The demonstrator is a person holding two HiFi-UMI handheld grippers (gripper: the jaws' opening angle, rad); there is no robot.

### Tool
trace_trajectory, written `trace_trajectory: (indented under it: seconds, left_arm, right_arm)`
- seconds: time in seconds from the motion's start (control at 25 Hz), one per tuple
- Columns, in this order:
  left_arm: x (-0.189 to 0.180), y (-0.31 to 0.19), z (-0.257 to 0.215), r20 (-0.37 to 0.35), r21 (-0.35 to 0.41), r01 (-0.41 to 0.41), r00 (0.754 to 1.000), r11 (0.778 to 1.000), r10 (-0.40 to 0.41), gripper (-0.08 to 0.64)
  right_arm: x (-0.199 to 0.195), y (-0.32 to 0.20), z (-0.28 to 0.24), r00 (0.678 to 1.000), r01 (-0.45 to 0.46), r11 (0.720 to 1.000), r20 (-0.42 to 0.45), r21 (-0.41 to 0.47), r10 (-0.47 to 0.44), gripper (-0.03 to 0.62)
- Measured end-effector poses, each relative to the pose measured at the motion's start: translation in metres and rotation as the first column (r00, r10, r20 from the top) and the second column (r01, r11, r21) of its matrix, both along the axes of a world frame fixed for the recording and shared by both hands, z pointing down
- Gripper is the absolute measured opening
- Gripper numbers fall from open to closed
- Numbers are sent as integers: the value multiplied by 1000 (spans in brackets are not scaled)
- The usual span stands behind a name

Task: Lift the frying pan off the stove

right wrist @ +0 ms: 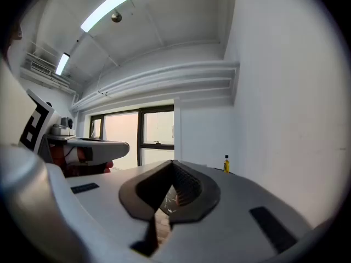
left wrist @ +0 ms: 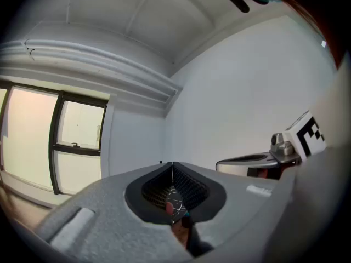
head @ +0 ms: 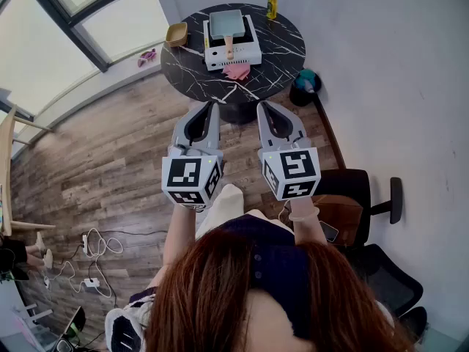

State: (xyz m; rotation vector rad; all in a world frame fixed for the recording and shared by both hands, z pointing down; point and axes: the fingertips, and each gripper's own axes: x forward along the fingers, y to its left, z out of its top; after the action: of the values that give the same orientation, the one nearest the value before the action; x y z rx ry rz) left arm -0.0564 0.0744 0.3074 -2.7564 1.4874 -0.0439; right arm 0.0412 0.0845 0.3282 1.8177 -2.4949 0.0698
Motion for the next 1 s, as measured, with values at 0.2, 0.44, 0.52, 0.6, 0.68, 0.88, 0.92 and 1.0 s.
trace_trajectory:
  seconds: [0.2, 0.44, 0.52, 0.6, 0.68, 0.88, 0.92, 1.0]
  left_arm:
    - [0, -14, 3, 1, -9, -9, 1000, 1000, 9, 13]
    - [-5, -34, 9, -2, -24, -14, 1000, 1000, 14, 14]
    - [-8, -42, 11, 1, -29, -14, 1000, 999, 14, 14]
    - [-11, -51, 13, 1, -32, -13, 1000, 999, 13, 14]
    - [-17, -59, 14, -1, -34, -9, 1000, 999, 9, 14]
    - [-32, -81, 19, -2, -37, -6, 1000, 999, 6, 14]
    - [-34, -85, 19, -3, -36, -6, 1000, 999, 6, 13]
    - [-39, -94, 19, -7, -35, -8, 1000, 999, 7, 14]
  right_arm:
    - [-1, -12, 1, 1000, -1, 1000, 18, -8, 2, 8]
    - [-1, -28, 3, 998, -25, 1000, 52, -11, 25, 8]
    - [-2, -36, 3, 998, -26, 1000, 64, -11, 26, 8]
    - [-4, -44, 3, 997, -21, 1000, 79, -7, 21, 8]
    - [-8, -52, 3, 996, -18, 1000, 82, -3, 18, 8]
    - [-21, -72, 3, 998, -25, 1000, 60, 15, 24, 8]
    - [-24, -76, 4, 998, -23, 1000, 58, 15, 22, 9]
    - [-30, -85, 4, 998, -18, 1000, 61, 12, 17, 9]
